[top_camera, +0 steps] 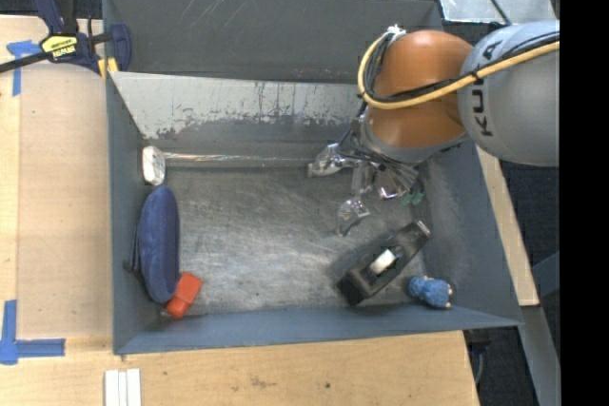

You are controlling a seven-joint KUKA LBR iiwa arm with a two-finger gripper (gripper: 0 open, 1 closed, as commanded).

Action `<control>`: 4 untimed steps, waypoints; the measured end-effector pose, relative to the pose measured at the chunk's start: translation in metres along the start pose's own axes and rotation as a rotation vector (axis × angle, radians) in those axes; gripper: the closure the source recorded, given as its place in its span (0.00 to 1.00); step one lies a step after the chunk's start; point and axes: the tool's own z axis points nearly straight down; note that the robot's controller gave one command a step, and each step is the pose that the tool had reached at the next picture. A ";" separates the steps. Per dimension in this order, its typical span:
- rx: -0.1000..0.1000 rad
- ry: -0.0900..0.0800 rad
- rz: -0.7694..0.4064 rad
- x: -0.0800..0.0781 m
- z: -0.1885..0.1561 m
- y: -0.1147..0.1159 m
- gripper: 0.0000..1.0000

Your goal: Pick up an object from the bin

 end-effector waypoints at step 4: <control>0.000 0.001 -0.578 0.087 0.014 -0.066 1.00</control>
Offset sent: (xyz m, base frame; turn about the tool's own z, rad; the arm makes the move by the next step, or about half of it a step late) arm -0.0038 -0.0791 0.0114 -0.2854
